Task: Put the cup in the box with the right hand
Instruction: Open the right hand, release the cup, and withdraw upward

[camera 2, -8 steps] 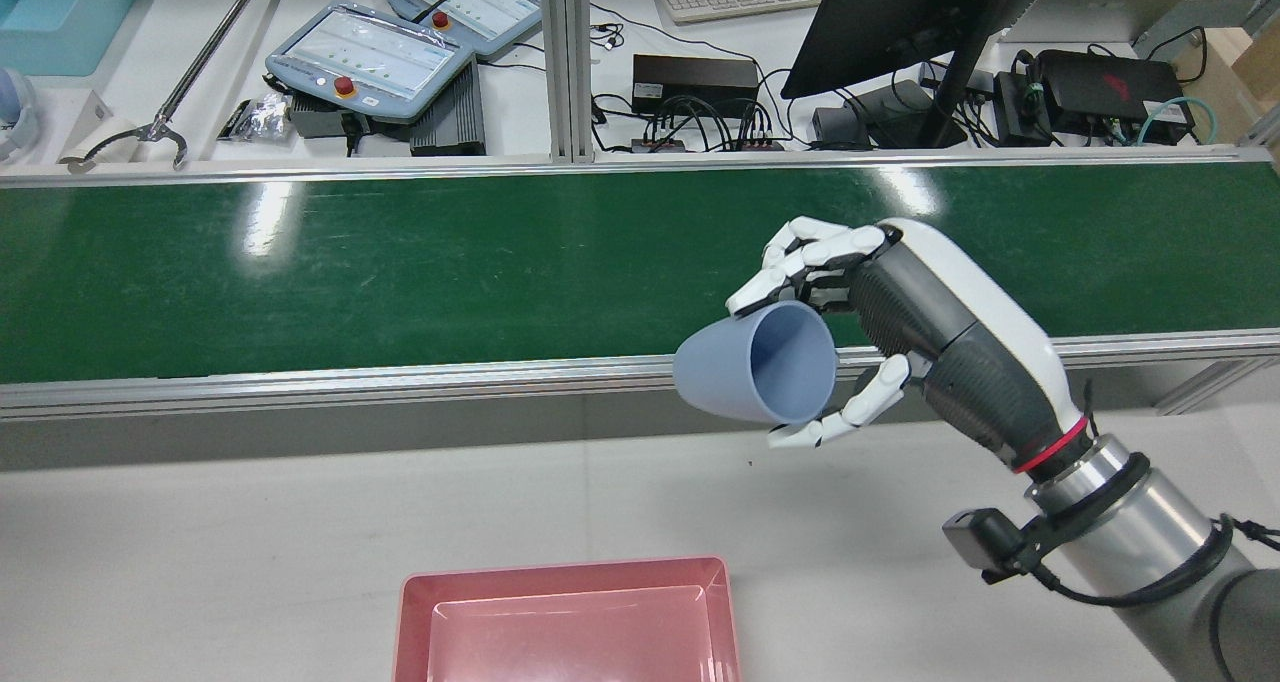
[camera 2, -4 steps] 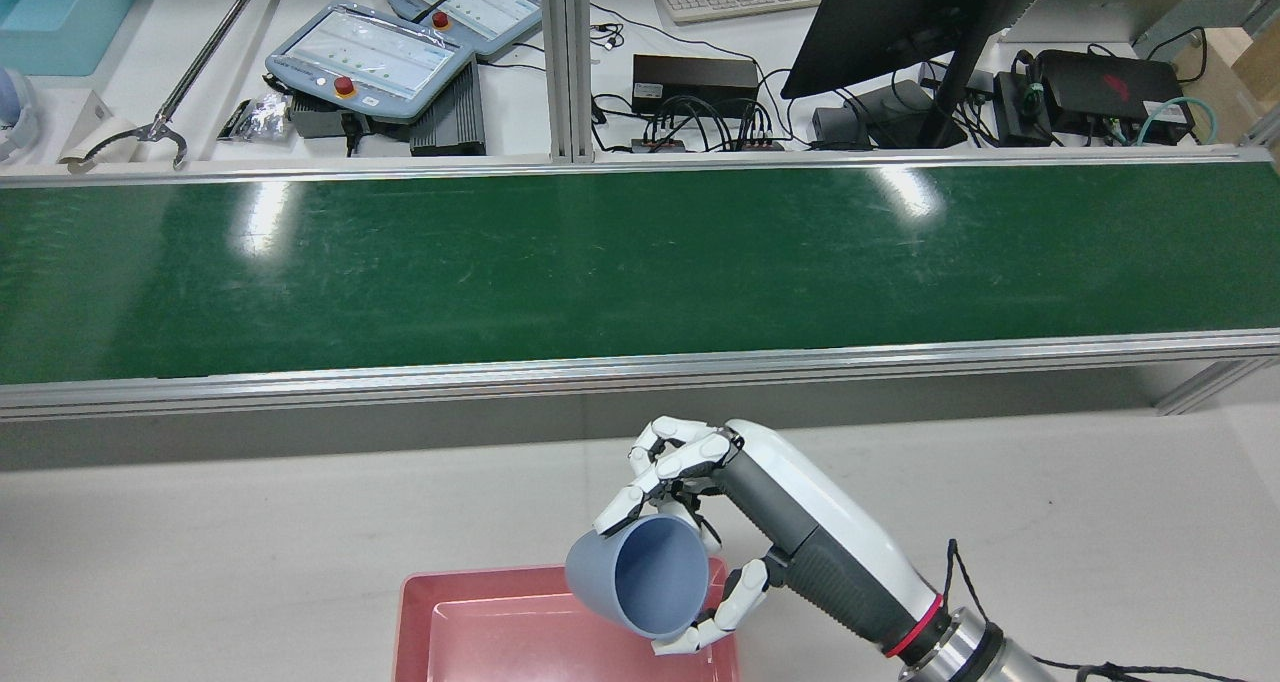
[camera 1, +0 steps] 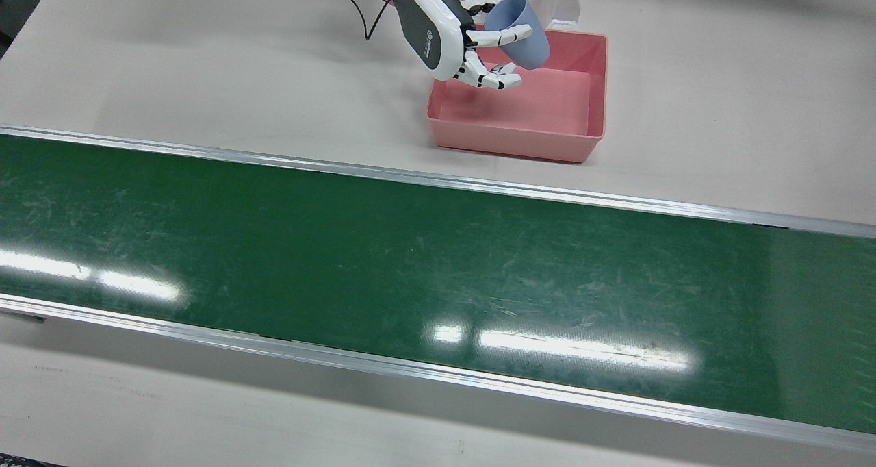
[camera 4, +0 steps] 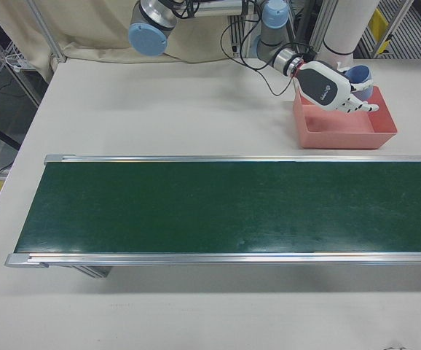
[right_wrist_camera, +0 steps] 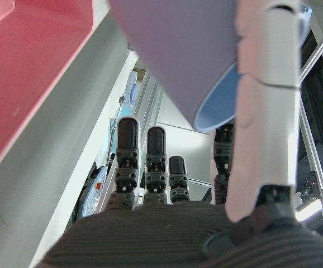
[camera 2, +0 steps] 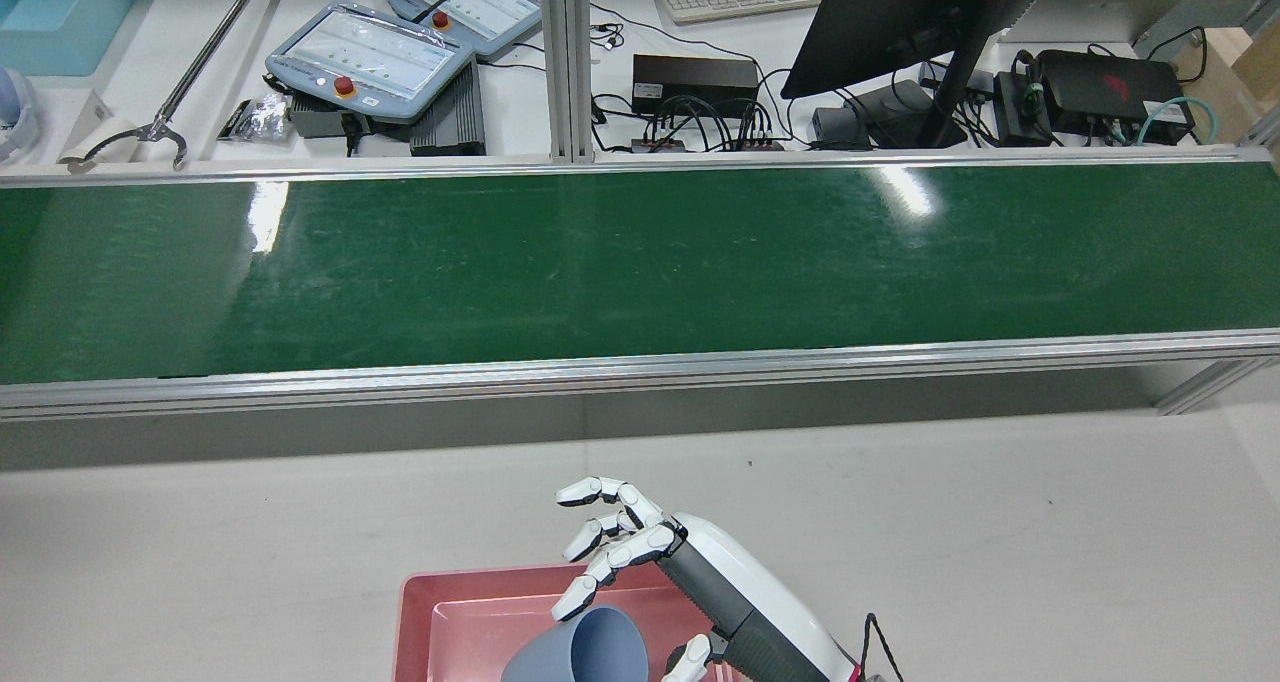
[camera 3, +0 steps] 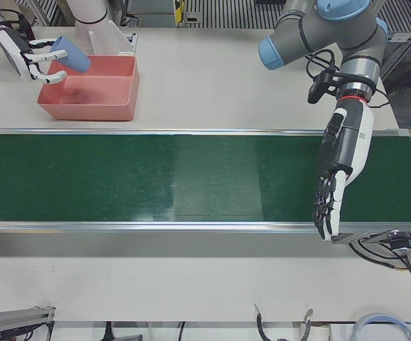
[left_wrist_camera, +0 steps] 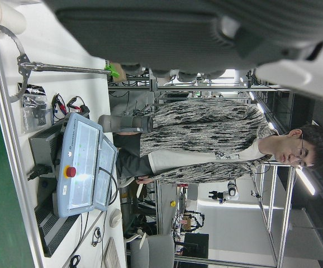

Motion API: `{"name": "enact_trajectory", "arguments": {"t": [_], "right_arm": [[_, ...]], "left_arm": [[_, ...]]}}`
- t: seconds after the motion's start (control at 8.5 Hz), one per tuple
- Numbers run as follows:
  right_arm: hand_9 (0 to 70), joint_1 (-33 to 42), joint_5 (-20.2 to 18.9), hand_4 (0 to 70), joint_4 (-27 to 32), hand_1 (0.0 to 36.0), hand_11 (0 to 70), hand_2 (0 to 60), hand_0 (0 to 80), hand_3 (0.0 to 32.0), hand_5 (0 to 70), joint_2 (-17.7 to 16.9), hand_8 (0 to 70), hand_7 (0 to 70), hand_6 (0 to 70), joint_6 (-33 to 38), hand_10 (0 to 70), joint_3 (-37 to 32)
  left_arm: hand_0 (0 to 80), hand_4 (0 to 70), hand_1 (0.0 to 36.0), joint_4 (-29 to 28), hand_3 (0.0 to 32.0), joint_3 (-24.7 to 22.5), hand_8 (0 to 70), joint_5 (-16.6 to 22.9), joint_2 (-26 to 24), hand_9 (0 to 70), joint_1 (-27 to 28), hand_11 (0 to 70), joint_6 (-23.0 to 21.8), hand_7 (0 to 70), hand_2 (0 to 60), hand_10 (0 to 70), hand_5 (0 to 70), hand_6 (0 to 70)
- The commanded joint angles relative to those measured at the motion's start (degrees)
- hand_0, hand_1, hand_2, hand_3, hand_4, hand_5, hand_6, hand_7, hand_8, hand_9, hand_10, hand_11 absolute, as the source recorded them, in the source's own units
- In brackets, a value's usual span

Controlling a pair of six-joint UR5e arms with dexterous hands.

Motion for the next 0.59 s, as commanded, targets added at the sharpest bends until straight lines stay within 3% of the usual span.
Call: {"name": "enact_trajectory", "arguments": {"t": [0.0, 0.12, 0.24, 0.35, 0.47], "right_arm": [[11.4, -0.1, 0.2, 14.3, 3.8, 2.3, 1.8, 0.0, 46.2, 0.0, 2.8, -0.7, 6.3, 5.1, 2.1, 0.8, 0.6, -1.5], [12.6, -0.1, 0.2, 14.5, 3.7, 4.8, 1.5, 4.2, 45.2, 0.0, 3.0, -0.7, 7.2, 7.0, 2.5, 0.8, 0.5, -1.2], [13.3, 0.6, 0.0, 17.2, 3.7, 4.0, 1.2, 2.4, 45.7, 0.0, 2.9, -0.8, 7.6, 7.9, 2.7, 1.1, 0.3, -0.8], [14.1, 1.4, -0.5, 17.4, 3.6, 4.6, 0.7, 5.4, 44.1, 0.0, 2.6, -0.9, 8.0, 9.1, 2.8, 1.1, 0.0, 0.5], [15.0, 3.0, -0.5, 22.3, 3.5, 3.3, 0.3, 2.9, 44.1, 0.0, 2.2, -1.8, 8.5, 10.4, 3.0, 0.9, 0.0, 2.5]], "left_arm": [[0.0, 0.0, 0.0, 0.1, 0.0, -0.1, 0.0, 0.0, -0.1, 0.0, 0.0, 0.0, 0.0, 0.0, 0.0, 0.0, 0.0, 0.0], [0.0, 0.0, 0.0, 0.0, 0.0, -0.1, 0.0, 0.0, -0.1, 0.0, 0.0, 0.0, 0.0, 0.0, 0.0, 0.0, 0.0, 0.0], [0.0, 0.0, 0.0, 0.0, 0.0, -0.1, 0.0, 0.0, 0.0, 0.0, 0.0, 0.0, -0.1, 0.0, 0.0, 0.0, 0.0, 0.0], [0.0, 0.0, 0.0, 0.0, 0.0, -0.1, 0.0, 0.0, 0.0, 0.0, 0.0, 0.0, 0.0, 0.0, 0.0, 0.0, 0.0, 0.0], [0.0, 0.0, 0.0, 0.0, 0.0, -0.1, 0.0, 0.0, -0.1, 0.0, 0.0, 0.0, 0.0, 0.0, 0.0, 0.0, 0.0, 0.0]]}}
